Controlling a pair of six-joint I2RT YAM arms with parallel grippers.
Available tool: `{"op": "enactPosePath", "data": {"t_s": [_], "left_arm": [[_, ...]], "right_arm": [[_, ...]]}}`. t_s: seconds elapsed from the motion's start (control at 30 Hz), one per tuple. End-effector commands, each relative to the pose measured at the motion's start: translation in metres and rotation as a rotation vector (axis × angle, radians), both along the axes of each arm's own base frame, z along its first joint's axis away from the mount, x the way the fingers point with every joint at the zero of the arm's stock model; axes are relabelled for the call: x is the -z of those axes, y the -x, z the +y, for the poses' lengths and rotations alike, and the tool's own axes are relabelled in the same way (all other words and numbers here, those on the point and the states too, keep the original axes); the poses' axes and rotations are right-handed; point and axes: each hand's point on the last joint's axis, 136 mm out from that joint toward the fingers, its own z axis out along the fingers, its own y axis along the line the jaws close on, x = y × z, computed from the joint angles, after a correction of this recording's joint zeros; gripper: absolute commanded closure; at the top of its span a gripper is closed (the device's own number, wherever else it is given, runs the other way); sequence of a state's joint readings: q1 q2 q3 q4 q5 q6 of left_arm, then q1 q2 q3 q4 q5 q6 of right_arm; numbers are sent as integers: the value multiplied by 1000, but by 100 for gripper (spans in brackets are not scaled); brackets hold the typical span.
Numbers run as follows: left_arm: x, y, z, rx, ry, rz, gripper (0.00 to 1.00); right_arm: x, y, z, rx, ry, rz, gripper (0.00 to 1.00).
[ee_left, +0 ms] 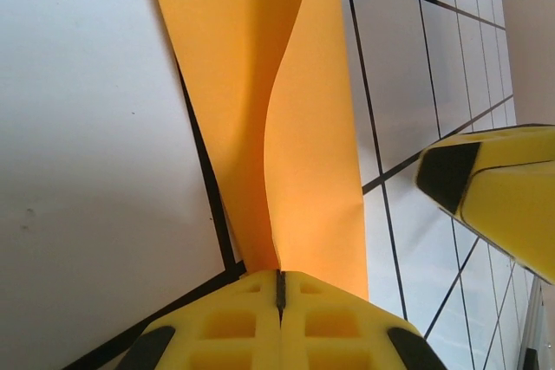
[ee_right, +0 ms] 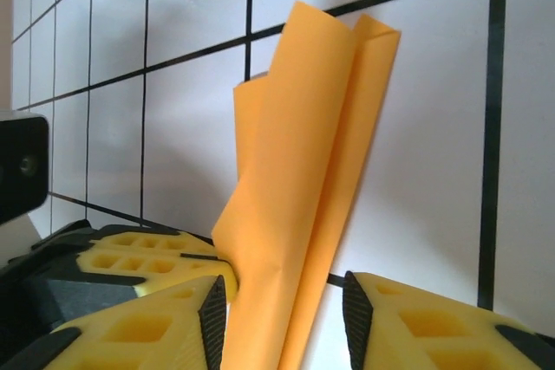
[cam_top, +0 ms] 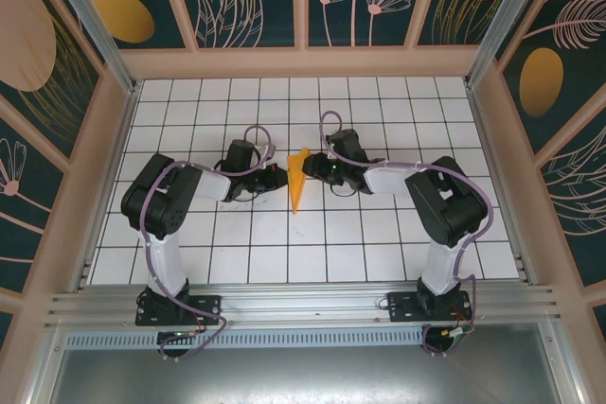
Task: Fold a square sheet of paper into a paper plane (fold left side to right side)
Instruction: Fold the wing for the fifth time at the center of the table.
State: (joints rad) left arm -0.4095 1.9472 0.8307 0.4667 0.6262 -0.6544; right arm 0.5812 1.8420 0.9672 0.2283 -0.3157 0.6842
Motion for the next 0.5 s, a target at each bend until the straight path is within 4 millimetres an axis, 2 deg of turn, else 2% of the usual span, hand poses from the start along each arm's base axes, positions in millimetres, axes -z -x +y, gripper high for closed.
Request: {"op": "enactPosePath", "data": {"t_s": [0.0,0.13,0.33,0.47], "left_arm": [[6,-4,2,4,-19,-7,100],[8,-4,3,3,-28,-5,100],[9,-4,3,7,-32,-5,100],[12,-3,4,5,-39,0,100]], "right_arm": [[-25,-11,17,-54,-51,-63,67],[-19,-20,25,-71,-41,-59,74],[-10,-29,37,-107,-16,-49,75],[5,-31,38,-116,29,-22,75]]}}
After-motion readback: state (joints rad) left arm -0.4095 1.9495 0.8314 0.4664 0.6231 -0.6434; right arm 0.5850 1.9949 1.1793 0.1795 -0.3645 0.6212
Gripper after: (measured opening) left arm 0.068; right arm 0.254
